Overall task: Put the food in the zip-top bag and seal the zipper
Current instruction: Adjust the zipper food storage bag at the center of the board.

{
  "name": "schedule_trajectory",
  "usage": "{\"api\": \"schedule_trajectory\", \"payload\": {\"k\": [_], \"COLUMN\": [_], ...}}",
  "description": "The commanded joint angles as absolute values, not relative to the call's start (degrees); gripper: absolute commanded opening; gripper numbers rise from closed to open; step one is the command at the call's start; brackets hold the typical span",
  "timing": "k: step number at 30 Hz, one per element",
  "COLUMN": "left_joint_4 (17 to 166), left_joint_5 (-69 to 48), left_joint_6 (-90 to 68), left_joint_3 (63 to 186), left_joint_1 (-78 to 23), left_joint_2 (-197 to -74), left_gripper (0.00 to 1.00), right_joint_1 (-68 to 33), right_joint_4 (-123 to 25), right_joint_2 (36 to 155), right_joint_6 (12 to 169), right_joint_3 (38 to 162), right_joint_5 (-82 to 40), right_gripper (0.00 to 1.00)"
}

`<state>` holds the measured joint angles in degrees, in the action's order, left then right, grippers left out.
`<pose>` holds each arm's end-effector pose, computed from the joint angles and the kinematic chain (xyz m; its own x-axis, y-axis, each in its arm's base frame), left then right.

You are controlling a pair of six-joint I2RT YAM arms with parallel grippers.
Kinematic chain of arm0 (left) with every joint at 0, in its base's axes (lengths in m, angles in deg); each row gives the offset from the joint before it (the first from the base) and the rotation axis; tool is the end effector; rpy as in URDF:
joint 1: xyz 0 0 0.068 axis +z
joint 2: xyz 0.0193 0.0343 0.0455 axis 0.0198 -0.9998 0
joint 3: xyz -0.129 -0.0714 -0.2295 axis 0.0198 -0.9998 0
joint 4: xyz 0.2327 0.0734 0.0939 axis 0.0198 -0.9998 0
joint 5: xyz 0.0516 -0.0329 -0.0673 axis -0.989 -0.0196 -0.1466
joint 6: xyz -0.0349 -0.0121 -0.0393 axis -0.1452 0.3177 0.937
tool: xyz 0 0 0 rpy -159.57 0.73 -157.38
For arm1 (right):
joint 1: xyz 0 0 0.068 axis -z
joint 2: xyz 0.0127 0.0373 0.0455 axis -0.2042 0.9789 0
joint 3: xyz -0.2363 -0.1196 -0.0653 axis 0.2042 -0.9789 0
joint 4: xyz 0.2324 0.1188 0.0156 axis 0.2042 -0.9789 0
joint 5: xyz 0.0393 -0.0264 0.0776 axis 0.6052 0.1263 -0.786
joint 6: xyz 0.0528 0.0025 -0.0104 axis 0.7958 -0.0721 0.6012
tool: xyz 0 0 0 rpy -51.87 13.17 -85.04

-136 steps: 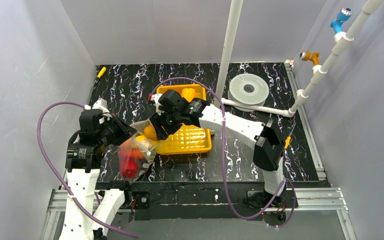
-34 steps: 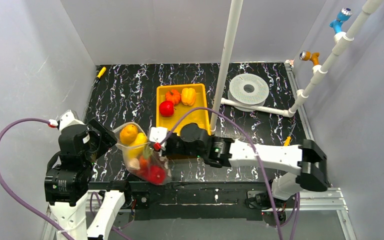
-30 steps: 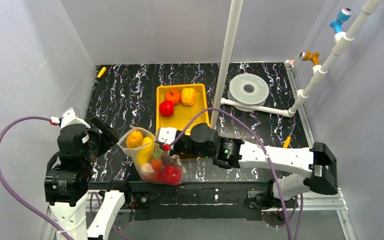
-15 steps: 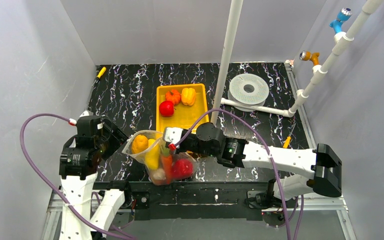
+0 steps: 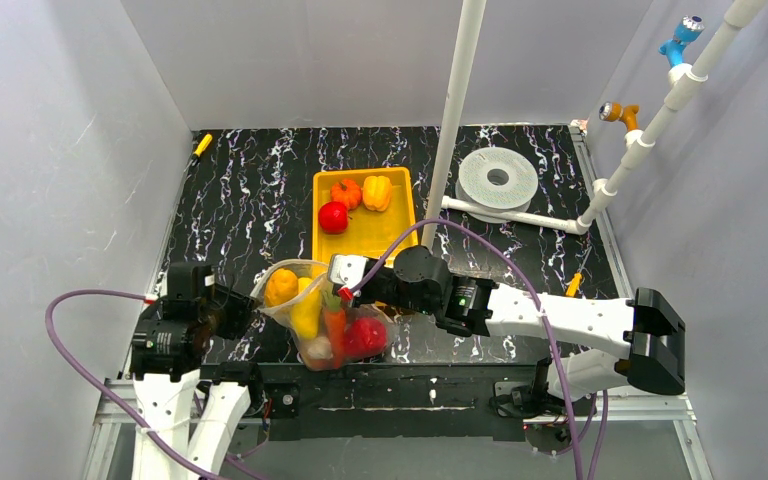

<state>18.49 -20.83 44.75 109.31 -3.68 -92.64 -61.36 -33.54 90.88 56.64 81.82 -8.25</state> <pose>0.0696 -0.0018 0.3320 -0.2942 -0.9110 -0.2890 -0.6613 0.4123 -0.6266 0.0955 0.3042 0.3377 0.4035 -0.2372 -0.8837 -0.8345 0.3006 -0.4617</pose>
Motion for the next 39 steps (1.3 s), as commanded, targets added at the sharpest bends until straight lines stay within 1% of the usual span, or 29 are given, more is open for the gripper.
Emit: {"api": "schedule_trajectory", "payload": {"k": [1,3,4,7,9,12,16,20,22,25,28,31,33,34,36,39], "left_joint_4": [23.2,23.8,23.8,24.5,26.9,30.6,36.7,41.7,43.0,39.8,35.2,29.0,26.5,25.8,25.2,24.9], "left_joint_5": [-17.5,-20.2,-22.8,-30.2,-33.9,-39.5,-47.7,-50.7,-51.1,-51.6,-52.1,-53.1,-52.9,-52.1,-49.5,-45.1], "left_joint_6": [48.2,47.2,45.8,38.8,31.8,22.0,13.8,9.2,9.4,14.3,19.3,25.3,26.6,26.7,25.5,22.0], "left_joint_3": [106.5,107.0,108.1,114.2,119.0,126.1,127.5,126.0,122.8,116.9,111.1,109.1,108.4,108.2,108.5,111.0], "left_joint_1": [-4.0,-4.0,-3.9,-4.0,-4.0,-4.0,-4.0,-3.9,-4.0,-3.9,-4.0,-4.0,-3.9,-3.9,-4.0,-3.9], "left_joint_2": [-93.7,-93.8,-94.0,-95.3,-96.8,-99.9,-103.0,-103.7,-102.3,-99.0,-93.7,-89.8,-87.6,-86.9,-85.9,-86.3], "left_gripper": [0.17,0.03,0.0,0.0,0.0,0.0,0.0,0.0,0.0,0.0,0.0,0.0,0.0,0.0,0.06,0.21], "right_joint_1": [-61.5,-61.5,-61.5,-61.5,-61.4,-61.1,-60.6,-58.8,-57.6,-56.7,-56.7,-56.7,-56.7,-56.8,-56.7,-56.7], "right_joint_4": [-29.3,-29.3,-29.3,-29.2,-28.4,-26.0,-21.1,-19.8,-18.6,-18.5,-20.5,-20.9,-24.2,-26.7,-29.6,-32.4], "right_joint_2": [89.9,90.4,90.9,92.7,94.5,99.4,108.2,115.1,117.4,118.4,114.5,110.0,108.0,107.1,105.3,103.6], "right_joint_6": [56.3,56.2,56.2,57.2,60.8,63.1,60.2,56.9,56.5,55.6,56.4,56.9,56.5,56.3,56.0,55.7], "right_joint_3": [83.0,83.5,84.0,86.6,89.4,94.4,102.6,109.8,110.9,109.4,103.6,97.4,96.1,96.1,95.1,94.2], "right_joint_5": [-7.9,-7.8,-7.7,-8.1,-8.6,-9.8,-3.9,-1.7,-1.3,-2.3,-7.2,-10.2,-11.9,-13.1,-16.9,-20.2], "right_gripper": [0.01,0.01,0.01,0.01,0.01,0.01,0.01,0.01,0.01,0.01,0.01,0.01,0.01,0.01,0.01,0.01]}}
